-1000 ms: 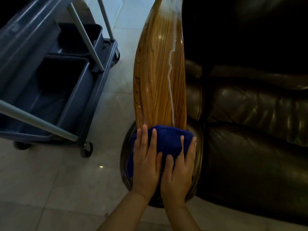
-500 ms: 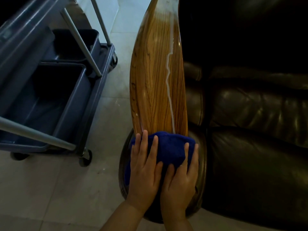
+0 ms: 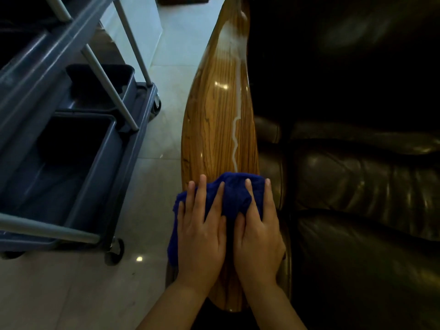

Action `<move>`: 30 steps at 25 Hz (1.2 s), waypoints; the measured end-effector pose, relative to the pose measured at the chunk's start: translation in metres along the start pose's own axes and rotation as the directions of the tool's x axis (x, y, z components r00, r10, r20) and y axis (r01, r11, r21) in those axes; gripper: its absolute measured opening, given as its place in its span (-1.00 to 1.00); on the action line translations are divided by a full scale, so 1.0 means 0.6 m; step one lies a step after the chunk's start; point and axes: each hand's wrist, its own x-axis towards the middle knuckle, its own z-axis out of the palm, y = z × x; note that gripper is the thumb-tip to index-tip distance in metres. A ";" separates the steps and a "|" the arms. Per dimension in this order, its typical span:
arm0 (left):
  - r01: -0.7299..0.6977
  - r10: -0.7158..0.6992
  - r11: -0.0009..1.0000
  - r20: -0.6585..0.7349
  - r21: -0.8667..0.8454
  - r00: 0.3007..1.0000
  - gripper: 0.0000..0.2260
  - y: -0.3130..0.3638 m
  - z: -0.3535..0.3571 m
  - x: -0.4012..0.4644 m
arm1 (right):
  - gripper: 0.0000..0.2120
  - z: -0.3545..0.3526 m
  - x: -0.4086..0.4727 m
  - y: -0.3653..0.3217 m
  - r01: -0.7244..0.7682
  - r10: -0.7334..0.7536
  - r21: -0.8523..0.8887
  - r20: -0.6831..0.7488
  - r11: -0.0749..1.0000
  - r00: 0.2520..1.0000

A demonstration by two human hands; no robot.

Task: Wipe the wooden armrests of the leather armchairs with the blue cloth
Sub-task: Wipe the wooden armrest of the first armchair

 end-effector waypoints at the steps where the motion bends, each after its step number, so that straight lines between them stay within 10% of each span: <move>1: 0.004 -0.004 1.000 0.007 0.000 1.000 -0.49 0.001 -0.004 0.013 | -0.50 -0.001 0.012 -0.005 -0.002 0.002 -0.006 0.008 1.000 1.000; 30: -0.025 0.039 0.991 0.105 -0.132 0.994 -0.52 -0.008 -0.043 0.475 | -0.57 0.046 0.471 -0.106 0.004 0.008 -0.145 0.078 0.989 0.997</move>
